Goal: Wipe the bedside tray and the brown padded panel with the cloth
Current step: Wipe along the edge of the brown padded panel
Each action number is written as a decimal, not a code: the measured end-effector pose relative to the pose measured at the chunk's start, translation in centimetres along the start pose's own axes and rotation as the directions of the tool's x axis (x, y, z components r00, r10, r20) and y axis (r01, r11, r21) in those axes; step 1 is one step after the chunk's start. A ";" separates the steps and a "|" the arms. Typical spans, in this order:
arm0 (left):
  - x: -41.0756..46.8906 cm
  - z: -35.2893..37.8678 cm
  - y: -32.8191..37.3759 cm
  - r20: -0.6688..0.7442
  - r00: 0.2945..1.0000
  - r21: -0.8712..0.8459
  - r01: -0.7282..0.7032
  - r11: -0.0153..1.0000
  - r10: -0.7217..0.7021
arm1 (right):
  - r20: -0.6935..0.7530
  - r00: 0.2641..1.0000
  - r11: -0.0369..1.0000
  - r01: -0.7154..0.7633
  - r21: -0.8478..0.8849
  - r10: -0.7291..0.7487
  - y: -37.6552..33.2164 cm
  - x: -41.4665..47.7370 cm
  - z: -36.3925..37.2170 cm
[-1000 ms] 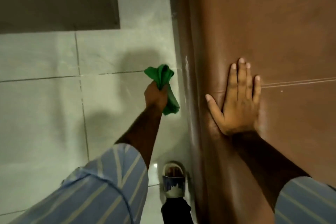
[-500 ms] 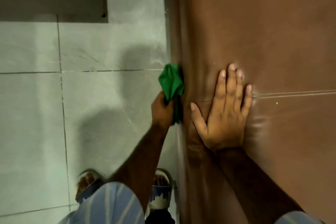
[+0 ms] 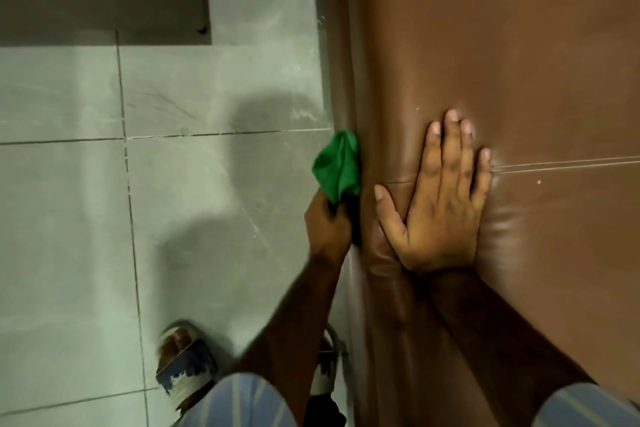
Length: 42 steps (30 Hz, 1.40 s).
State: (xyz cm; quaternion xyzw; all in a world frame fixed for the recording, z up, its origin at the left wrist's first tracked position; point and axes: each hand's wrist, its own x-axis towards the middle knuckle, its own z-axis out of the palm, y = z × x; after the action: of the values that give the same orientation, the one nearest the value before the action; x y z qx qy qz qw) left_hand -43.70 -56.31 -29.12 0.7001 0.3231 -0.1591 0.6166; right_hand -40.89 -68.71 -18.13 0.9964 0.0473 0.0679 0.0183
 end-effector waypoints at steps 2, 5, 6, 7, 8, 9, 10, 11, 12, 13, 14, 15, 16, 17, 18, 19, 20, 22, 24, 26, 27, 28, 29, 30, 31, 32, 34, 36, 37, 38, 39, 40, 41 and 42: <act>-0.2 0.1 -1.3 0.024 0.992 0.094 0.117 0.989 -0.120 | -0.002 1.000 1.000 0.005 0.001 -0.005 0.0 0.0 0.0; 5.3 1.5 0.0 -0.040 0.969 0.160 0.245 0.956 -0.242 | -0.010 1.000 1.000 0.016 -0.008 -0.016 0.1 0.0 0.2; 6.8 1.9 1.2 -0.069 0.971 0.109 0.235 0.966 -0.229 | -0.017 1.000 1.000 0.017 -0.010 -0.017 0.2 0.0 0.2; 7.5 2.2 2.1 -0.107 0.978 0.041 0.185 0.982 -0.180 | -0.021 1.000 1.000 0.018 -0.010 -0.019 0.2 0.0 0.3; 7.1 2.4 2.5 -0.134 0.984 -0.023 0.114 0.993 -0.116 | -0.020 1.000 1.000 0.020 -0.008 -0.021 0.2 0.0 0.3; 5.4 2.3 2.4 -0.141 0.988 -0.096 0.050 0.994 -0.064 | -0.015 1.000 1.000 0.023 -0.005 -0.023 0.2 -0.1 0.2; 2.9 2.3 1.4 -0.129 0.991 -0.140 0.016 0.990 -0.035 | -0.009 1.000 1.000 0.023 -0.002 -0.023 0.2 0.0 0.1; 0.0 2.2 -0.4 -0.107 0.993 -0.175 0.028 0.984 -0.047 | -0.005 1.000 1.000 0.023 0.000 -0.023 0.2 0.0 0.1; -2.9 1.9 -2.6 -0.082 0.992 -0.175 0.076 0.982 -0.092 | -0.003 1.000 1.000 0.020 0.001 -0.020 0.2 0.1 0.0; -5.6 1.2 -4.8 -0.050 0.987 -0.141 0.141 0.980 -0.150 | -0.003 1.000 1.000 0.019 0.004 -0.019 0.1 0.1 0.0; -7.5 0.5 -6.5 -0.016 0.978 -0.087 0.208 0.974 -0.210 | -0.006 1.000 1.000 0.017 0.008 -0.017 0.1 0.1 0.0; -8.1 0.1 -8.1 0.018 0.961 -0.023 0.275 0.961 -0.274 | -0.009 1.000 1.000 0.016 0.013 -0.016 0.1 0.1 0.0; -7.6 0.1 -9.0 0.038 0.944 0.062 0.325 0.944 -0.328 | -0.009 1.000 1.000 0.017 0.017 -0.017 0.1 0.0 0.0; -6.3 0.1 -9.1 0.038 0.940 0.154 0.330 0.931 -0.339 | -0.009 1.000 1.000 0.018 0.023 -0.018 0.1 0.0 0.0; -4.4 0.3 -8.5 0.033 0.943 0.207 0.317 0.926 -0.330 | -0.011 1.000 0.999 0.017 0.029 -0.016 0.1 0.0 0.0; -2.5 0.7 -7.1 0.010 0.949 0.195 0.306 0.932 -0.314 | -0.015 1.000 0.999 0.015 0.032 -0.015 0.2 0.0 0.0; -0.8 1.0 -5.3 -0.012 0.952 0.137 0.303 0.943 -0.305 | -0.019 1.000 0.999 0.013 0.032 -0.013 0.2 0.0 0.0; 0.9 2.0 -2.3 -0.095 0.965 -0.058 0.242 0.969 -0.246 | -0.029 1.000 0.999 0.010 0.032 -0.009 0.1 0.0 0.1; -1.2 2.4 -1.5 -0.118 0.976 -0.246 0.152 0.957 -0.185 | -0.036 0.999 0.999 0.011 0.036 -0.009 0.0 0.0 0.0; -6.0 2.4 -3.6 -0.117 0.970 -0.311 0.168 0.935 -0.213 | -0.036 0.999 0.999 0.010 0.034 -0.009 -0.1 0.1 -0.1; -8.6 2.0 -5.3 -0.090 0.959 -0.304 0.230 0.924 -0.268 | -0.036 0.999 0.999 0.009 0.030 -0.008 -0.1 0.1 -0.1; -11.2 1.2 -6.9 -0.056 0.948 -0.256 0.290 0.922 -0.313 | -0.037 0.999 1.000 0.009 0.027 -0.008 -0.1 0.0 -0.2; -13.0 0.5 -8.1 -0.029 0.938 -0.190 0.335 0.923 -0.346 | -0.039 0.999 1.000 0.008 0.024 -0.007 -0.1 0.0 -0.2; -13.6 0.0 -8.8 -0.011 0.927 -0.123 0.370 0.921 -0.374 | -0.043 0.999 1.000 0.008 0.023 -0.007 0.0 0.0 -0.1; -12.8 -0.2 -9.2 -0.011 0.920 -0.037 0.390 0.920 -0.391 | -0.044 0.999 1.000 0.007 0.022 -0.006 0.0 0.0 -0.1; -11.1 0.0 -9.2 -0.020 0.921 0.057 0.391 0.919 -0.390 | -0.044 0.999 1.000 0.007 0.023 -0.006 -0.1 0.0 -0.1; -6.6 0.9 -8.0 -0.064 0.923 0.150 0.386 0.910 -0.380 | -0.050 0.999 1.000 0.003 0.024 -0.002 -0.1 0.0 -0.1; -3.3 2.2 -5.4 -0.098 0.917 0.073 0.395 0.916 -0.388 | -0.059 0.998 1.000 0.001 0.029 0.001 -0.1 0.0 0.0; -3.0 2.9 -4.6 -0.129 0.913 -0.009 0.390 0.921 -0.388 | -0.060 0.998 1.000 0.002 0.031 0.000 -0.2 -0.1 -0.1; -3.7 3.3 -4.0 -0.161 0.909 -0.102 0.372 0.923 -0.384 | -0.059 0.998 0.999 0.001 0.032 0.001 -0.2 0.0 -0.2; -5.4 3.5 -4.1 -0.180 0.912 -0.166 0.341 0.925 -0.368 | -0.056 0.998 1.000 -0.001 0.031 0.003 -0.2 0.0 -0.3; -7.9 3.4 -4.7 -0.184 0.917 -0.203 0.316 0.927 -0.353 | -0.052 0.999 0.999 -0.003 0.032 0.004 -0.2 -0.1 -0.3; -10.7 3.2 -5.9 -0.174 0.920 -0.232 0.308 0.923 -0.350 | -0.049 0.999 0.999 -0.004 0.035 0.006 -0.2 0.0 -0.4; -13.3 2.8 -7.3 -0.130 0.923 -0.254 0.321 0.912 -0.361 | -0.046 0.999 0.999 -0.006 0.039 0.008 -0.3 -0.1 -0.4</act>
State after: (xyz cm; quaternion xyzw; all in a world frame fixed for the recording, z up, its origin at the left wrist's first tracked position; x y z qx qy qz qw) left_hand -57.80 -62.20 -26.94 0.5685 0.5093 -0.1648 0.6247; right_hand -41.01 -68.45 -17.74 0.9949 0.0454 0.0902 -0.0022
